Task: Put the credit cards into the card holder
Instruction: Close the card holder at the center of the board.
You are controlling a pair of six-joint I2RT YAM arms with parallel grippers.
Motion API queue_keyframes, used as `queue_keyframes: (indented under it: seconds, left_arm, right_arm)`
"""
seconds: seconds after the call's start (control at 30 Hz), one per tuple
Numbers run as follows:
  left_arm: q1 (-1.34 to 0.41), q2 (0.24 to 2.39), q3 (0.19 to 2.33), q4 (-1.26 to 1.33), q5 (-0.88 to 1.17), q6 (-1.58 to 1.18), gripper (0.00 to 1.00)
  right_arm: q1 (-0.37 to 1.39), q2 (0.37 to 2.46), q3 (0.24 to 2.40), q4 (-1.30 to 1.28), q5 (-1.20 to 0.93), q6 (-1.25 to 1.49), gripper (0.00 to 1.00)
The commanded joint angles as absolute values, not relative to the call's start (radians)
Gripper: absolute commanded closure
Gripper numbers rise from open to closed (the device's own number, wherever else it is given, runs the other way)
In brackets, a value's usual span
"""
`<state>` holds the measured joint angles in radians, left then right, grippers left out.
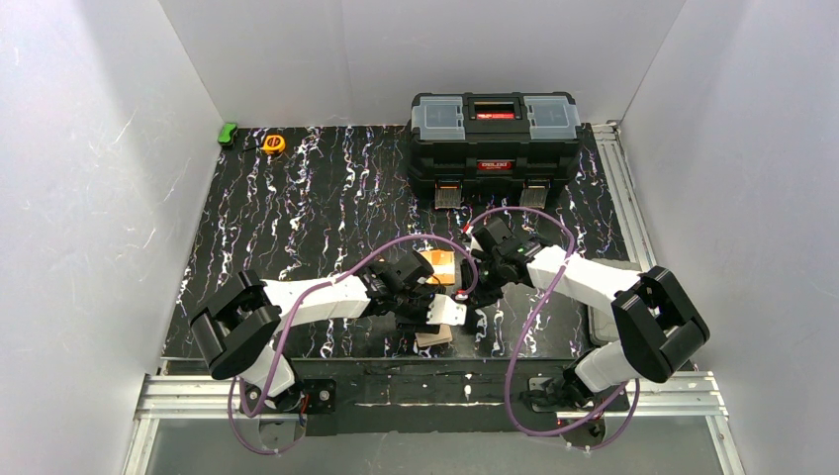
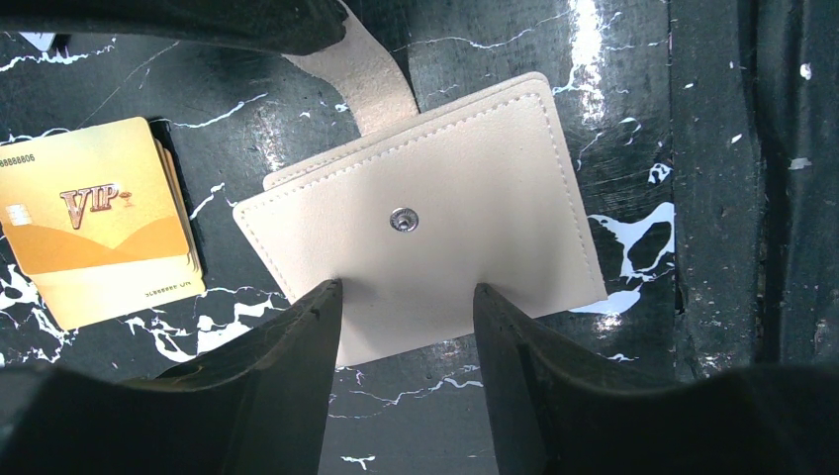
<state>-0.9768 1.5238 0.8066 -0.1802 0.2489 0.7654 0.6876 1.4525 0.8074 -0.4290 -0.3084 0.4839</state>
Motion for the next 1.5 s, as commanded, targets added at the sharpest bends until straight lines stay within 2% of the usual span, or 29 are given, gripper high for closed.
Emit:
queue_keyframes:
  seconds: [0.0,0.3,0.63,1.1,1.47]
  left_arm:
    - [-0.972,1.549,0.767,-0.192,0.173,0.785,0.51]
    - [-0.973,1.552,0.771,-0.192,0.172,0.781,0.51]
    - [-0.973,1.538,0.807,-0.198,0.146,0.74,0.51]
    - [-0.974,1.515,0.805,-0.216,0.187,0.687,0.52]
    - [-0.974,1.506,0.793,-0.205,0.184,0.686,0.52]
  right_arm:
    - [0.69,1.427,0.85,-0.435,-0.297,0.492,0.81]
    - [0.689,1.431,0.845,-0.428,-0.308,0.498,0.98]
    - [0.688,1.425,0.842,-0.342,-0.402,0.488,0.99]
    - [0.706,1.57,0.924,-0.367,-0.52,0.437,0.99]
    - [0.738,1.663,0.966,-0.389,-0.512,0.423,0.99]
